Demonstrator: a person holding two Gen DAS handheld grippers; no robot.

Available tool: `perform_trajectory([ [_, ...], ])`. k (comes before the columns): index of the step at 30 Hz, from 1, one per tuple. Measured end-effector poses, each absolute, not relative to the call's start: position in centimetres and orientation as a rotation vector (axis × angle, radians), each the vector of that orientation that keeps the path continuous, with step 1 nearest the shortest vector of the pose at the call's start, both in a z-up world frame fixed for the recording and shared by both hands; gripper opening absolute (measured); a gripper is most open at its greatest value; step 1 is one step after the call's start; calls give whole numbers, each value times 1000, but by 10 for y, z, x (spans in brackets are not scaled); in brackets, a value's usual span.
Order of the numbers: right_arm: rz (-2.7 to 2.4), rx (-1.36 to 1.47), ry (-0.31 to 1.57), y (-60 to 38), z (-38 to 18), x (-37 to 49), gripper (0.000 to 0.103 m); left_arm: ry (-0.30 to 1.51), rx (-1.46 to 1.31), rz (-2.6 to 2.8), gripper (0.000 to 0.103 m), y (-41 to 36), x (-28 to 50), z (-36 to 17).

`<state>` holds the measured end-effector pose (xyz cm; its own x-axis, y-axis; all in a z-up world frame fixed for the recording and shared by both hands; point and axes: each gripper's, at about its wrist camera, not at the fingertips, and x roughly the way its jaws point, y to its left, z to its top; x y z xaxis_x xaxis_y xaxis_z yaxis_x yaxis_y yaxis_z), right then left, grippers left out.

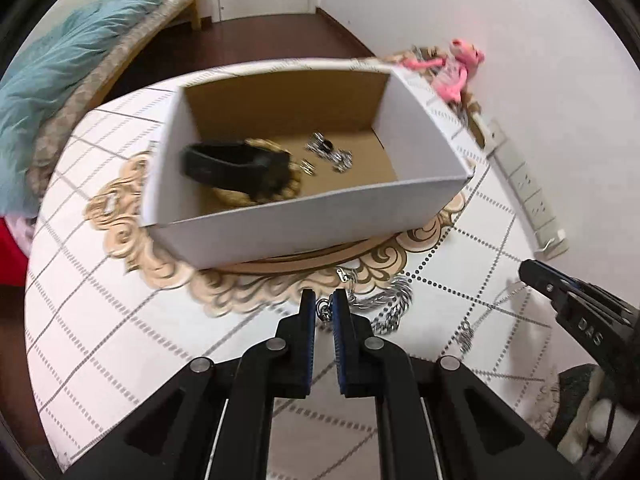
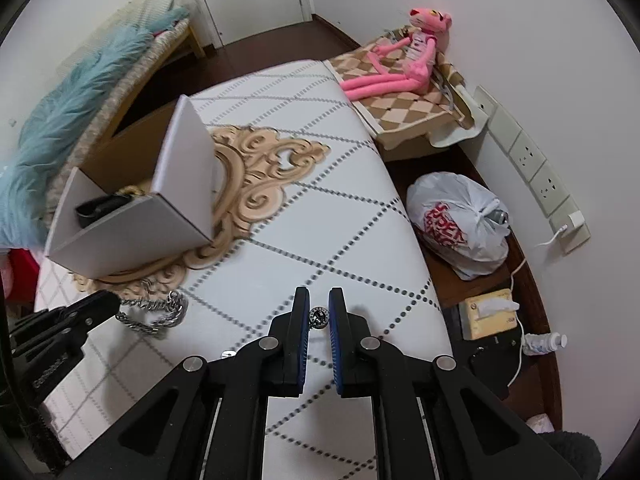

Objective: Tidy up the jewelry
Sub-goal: 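Carry the charm and chain into the white box and open both grippers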

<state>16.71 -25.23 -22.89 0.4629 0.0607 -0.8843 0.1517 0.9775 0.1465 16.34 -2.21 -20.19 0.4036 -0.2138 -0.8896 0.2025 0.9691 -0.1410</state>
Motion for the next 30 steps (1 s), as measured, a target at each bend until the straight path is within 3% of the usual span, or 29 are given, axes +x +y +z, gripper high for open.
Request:
perform_trajectory([
  [17,129,250,950,-227,-131,159,10,990,-109,-343,6,10,142,-108],
  [25,228,234,833,-210,-51,194,10,912,-129,-412,6,9,194,-46],
  [30,279,238,860,-194,-41,234,10,935,-126,-422,6,7,239,-42],
])
